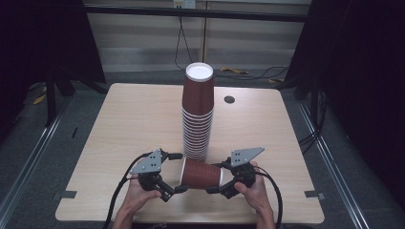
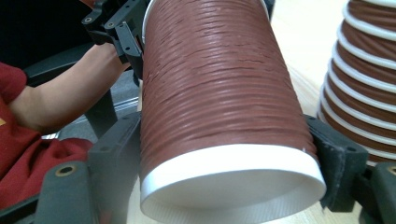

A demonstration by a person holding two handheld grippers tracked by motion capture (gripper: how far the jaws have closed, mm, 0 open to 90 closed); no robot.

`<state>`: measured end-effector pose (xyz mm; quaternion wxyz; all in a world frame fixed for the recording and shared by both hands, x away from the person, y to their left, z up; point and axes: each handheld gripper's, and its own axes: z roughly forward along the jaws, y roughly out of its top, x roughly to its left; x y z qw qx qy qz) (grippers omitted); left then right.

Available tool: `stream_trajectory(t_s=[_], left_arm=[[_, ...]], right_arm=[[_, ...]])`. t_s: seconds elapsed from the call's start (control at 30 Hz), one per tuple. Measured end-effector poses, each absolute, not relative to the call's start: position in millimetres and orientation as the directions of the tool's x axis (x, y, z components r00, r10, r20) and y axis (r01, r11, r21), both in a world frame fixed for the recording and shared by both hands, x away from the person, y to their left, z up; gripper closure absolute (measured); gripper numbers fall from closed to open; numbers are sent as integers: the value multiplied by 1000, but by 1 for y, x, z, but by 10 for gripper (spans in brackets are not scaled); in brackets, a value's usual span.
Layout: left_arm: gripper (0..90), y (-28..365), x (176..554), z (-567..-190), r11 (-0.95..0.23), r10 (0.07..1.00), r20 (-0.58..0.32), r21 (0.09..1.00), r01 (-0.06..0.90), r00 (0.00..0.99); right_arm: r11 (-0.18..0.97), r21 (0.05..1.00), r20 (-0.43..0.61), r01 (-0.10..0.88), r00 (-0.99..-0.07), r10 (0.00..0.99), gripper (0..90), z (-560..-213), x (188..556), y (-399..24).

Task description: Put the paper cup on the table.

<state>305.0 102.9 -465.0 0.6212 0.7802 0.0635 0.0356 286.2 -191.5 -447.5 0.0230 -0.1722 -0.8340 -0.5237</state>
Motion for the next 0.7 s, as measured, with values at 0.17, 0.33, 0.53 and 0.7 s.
stream_trajectory(t_s=[0.17, 0.33, 0.53, 0.7], left_arm=[[0, 97, 305, -467, -232, 115, -22, 972, 49, 993], [0, 95, 307, -469, -236, 98, -36, 970, 58, 995], [20, 94, 308, -471, -226, 64, -51, 972, 64, 997], [41, 94, 308, -470, -223, 60, -55, 972, 68, 997]], right_arm=[[401, 865, 216, 303, -944, 249, 218, -447, 287, -188], [395, 870, 212, 295, -947, 240, 217, -448, 288, -183], [405, 863, 224, 303, -947, 229, 217, -449, 288, -181], [394, 869, 225, 298, -949, 222, 216, -451, 289, -183]])
